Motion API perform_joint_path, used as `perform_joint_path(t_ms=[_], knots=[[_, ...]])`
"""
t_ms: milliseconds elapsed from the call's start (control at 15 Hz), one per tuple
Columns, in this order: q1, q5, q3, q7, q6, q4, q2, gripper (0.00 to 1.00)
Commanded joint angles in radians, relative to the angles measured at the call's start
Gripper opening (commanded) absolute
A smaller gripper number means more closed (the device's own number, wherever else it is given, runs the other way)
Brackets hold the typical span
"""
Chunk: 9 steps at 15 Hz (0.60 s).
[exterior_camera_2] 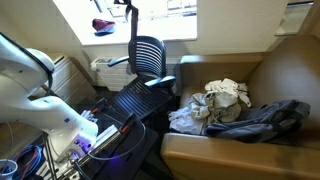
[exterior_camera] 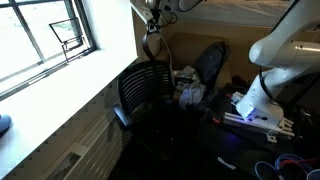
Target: Move the bag and clothing from the black chair to the brown chair then hang the belt on the armrest of the black chair
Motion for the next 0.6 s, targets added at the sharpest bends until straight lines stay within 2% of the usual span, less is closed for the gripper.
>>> perform_joint_path(t_ms=[0, 133, 200, 267, 333, 533], knots=[[-0.151, 0.245, 0.039, 0.048, 0.173, -0.107, -0.172, 0.01], [-0.202, 0.399, 0.064, 0.032, 0.297, -0.175, -0.283, 0.01], [-0.225, 0.42, 0.077, 0.024, 0.337, -0.193, -0.311, 0.01], [-0.222, 0.234, 0.096, 0.064, 0.305, -0.222, -0.209, 0.01], [-0.236, 0.187, 0.098, 0.027, 0.306, -0.222, -0.237, 0.01], [-0.236, -0.013, 0.088, 0.025, 0.341, -0.27, -0.228, 0.01]])
